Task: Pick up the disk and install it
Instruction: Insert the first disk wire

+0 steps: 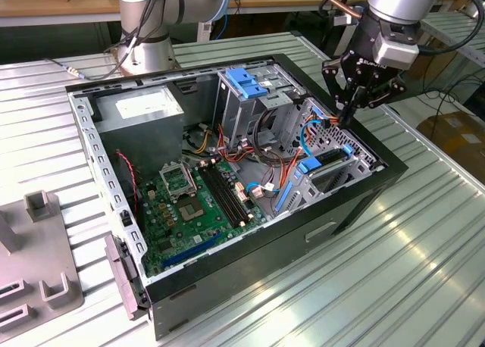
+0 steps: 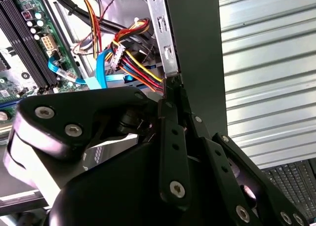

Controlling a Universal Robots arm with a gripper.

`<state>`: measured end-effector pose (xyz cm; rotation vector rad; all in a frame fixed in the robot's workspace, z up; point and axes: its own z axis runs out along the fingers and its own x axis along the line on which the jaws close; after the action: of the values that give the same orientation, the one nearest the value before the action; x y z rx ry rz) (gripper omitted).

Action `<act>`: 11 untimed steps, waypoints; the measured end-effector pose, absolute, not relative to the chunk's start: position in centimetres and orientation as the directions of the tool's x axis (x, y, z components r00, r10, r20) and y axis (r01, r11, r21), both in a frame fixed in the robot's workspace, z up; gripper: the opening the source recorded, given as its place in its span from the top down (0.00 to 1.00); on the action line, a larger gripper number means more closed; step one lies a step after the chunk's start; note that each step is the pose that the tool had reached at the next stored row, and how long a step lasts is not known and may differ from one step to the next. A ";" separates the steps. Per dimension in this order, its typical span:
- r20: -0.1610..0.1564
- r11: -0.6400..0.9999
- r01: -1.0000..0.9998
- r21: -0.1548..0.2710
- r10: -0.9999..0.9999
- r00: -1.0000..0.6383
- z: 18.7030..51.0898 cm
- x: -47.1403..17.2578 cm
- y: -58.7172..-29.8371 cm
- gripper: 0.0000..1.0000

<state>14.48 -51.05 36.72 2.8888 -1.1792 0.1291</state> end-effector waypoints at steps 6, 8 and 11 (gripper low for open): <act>0.084 -0.674 -0.738 -0.014 -0.737 0.671 36.7 14.3 -51.1 0.83; 0.084 -0.649 -0.761 -0.014 -0.759 0.645 36.7 14.3 -51.1 0.83; 0.084 -0.611 -0.792 -0.014 -0.790 0.608 36.7 14.3 -51.1 0.83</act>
<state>14.26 -51.05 36.71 2.7945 -1.3752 0.1266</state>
